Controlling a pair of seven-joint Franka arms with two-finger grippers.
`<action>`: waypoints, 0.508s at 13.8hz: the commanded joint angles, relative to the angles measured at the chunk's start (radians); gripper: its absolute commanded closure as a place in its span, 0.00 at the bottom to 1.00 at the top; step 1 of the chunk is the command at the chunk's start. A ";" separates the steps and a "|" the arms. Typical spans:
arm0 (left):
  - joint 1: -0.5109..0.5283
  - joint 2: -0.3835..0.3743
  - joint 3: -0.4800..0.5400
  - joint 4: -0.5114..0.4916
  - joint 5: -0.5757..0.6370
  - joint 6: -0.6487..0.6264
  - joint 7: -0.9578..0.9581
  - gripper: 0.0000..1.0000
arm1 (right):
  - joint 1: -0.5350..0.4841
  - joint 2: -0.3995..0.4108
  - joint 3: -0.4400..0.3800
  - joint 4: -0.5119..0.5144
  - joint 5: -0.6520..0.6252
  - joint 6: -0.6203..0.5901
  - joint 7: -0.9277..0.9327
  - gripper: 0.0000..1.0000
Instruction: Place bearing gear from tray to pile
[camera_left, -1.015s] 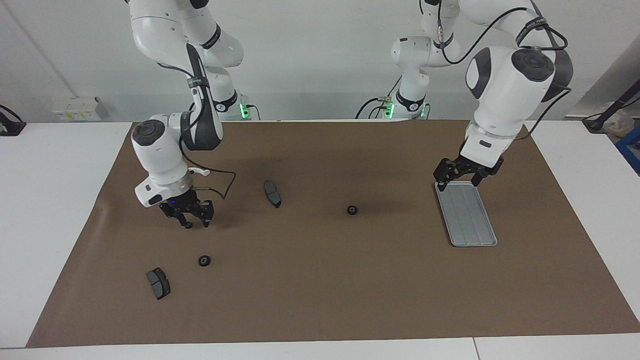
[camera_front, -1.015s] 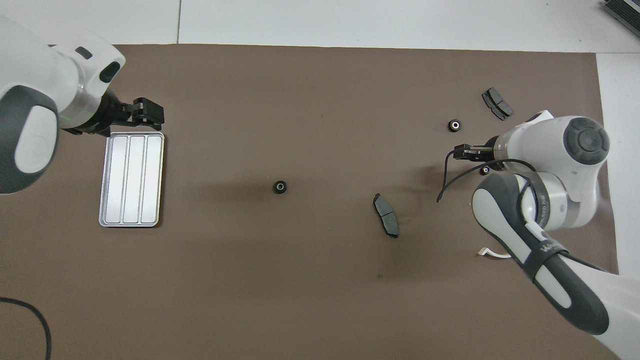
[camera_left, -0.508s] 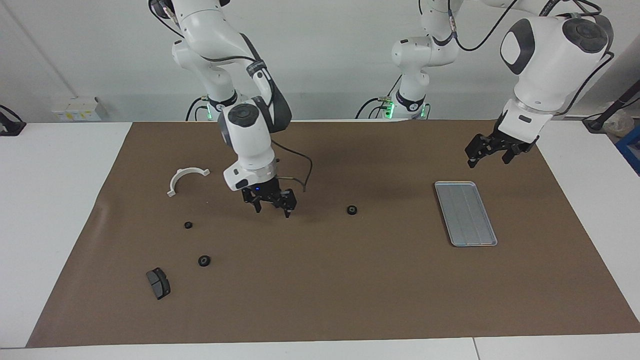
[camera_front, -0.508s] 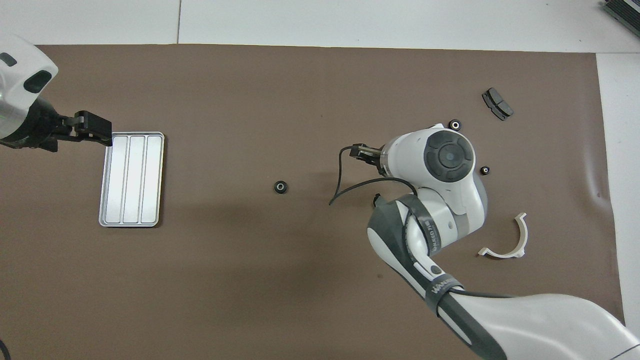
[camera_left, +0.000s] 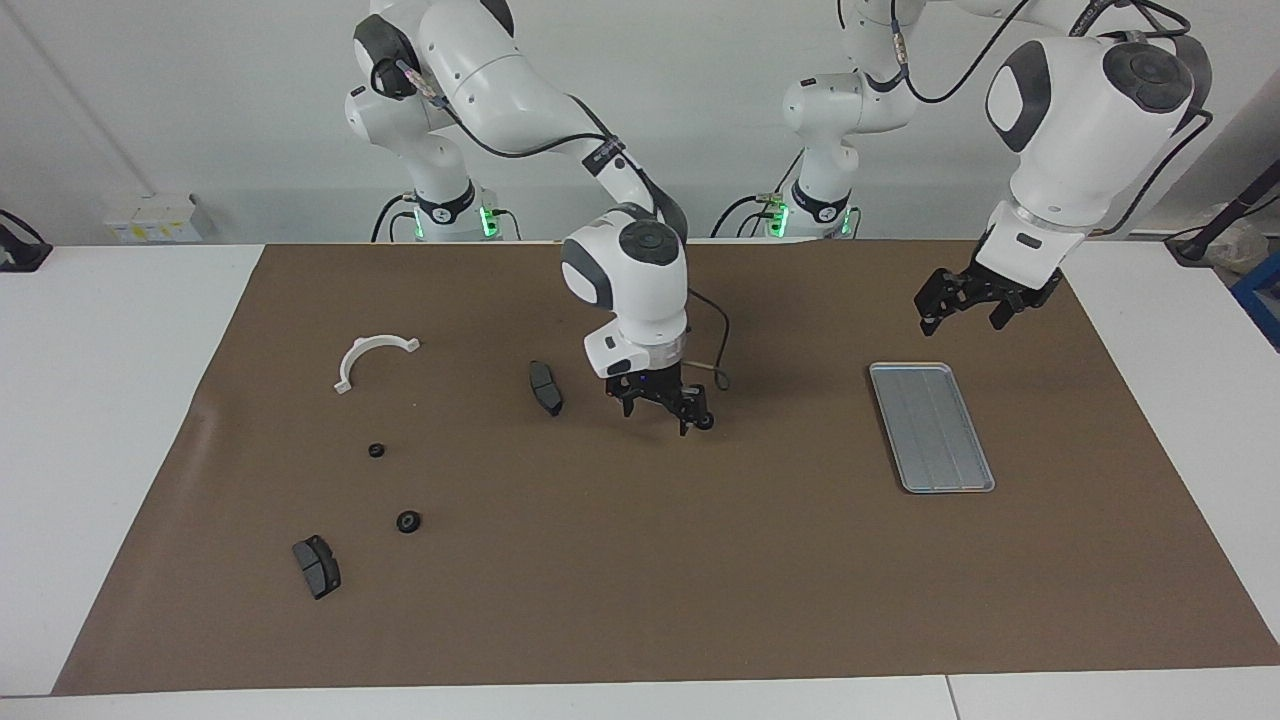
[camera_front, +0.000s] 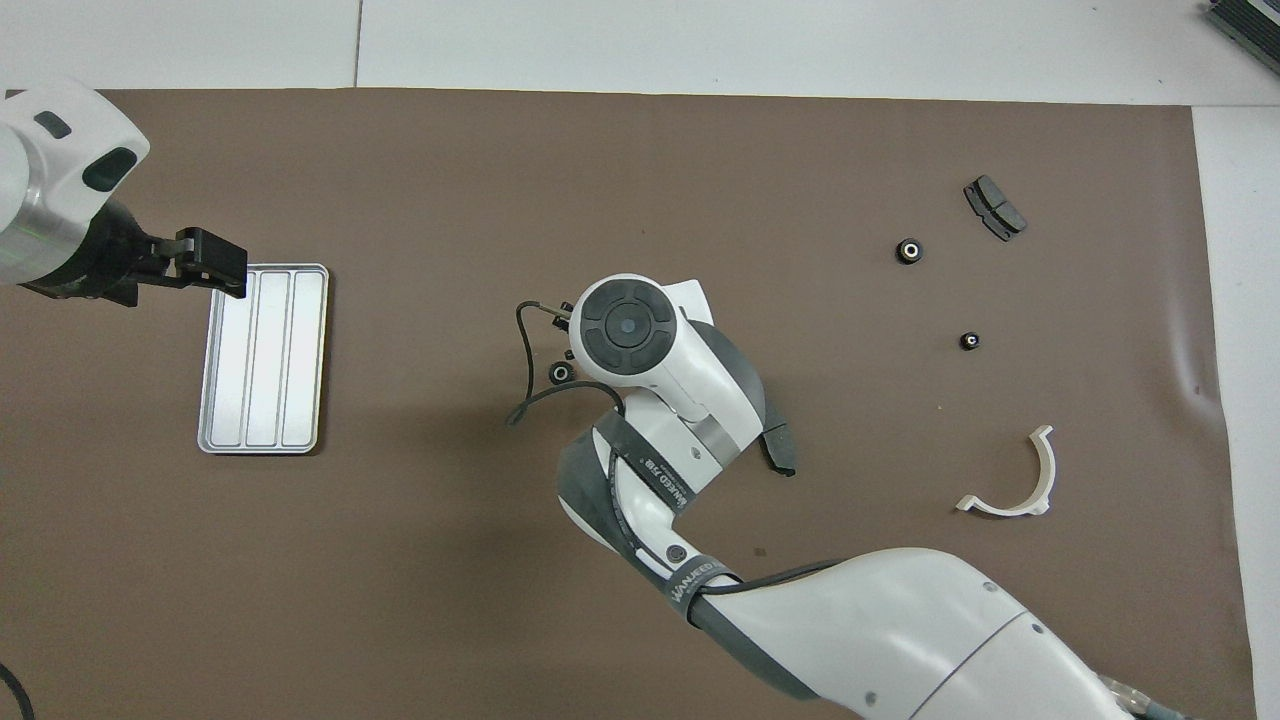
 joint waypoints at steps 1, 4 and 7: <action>-0.010 -0.008 0.006 -0.001 0.015 -0.042 0.008 0.00 | 0.019 0.087 0.000 0.159 -0.014 -0.080 0.054 0.00; -0.008 -0.028 0.004 -0.009 0.014 -0.068 0.011 0.00 | 0.051 0.117 0.000 0.162 -0.013 -0.073 0.092 0.00; 0.001 -0.032 0.004 -0.018 0.012 -0.063 0.014 0.00 | 0.072 0.131 0.000 0.162 -0.016 -0.076 0.111 0.00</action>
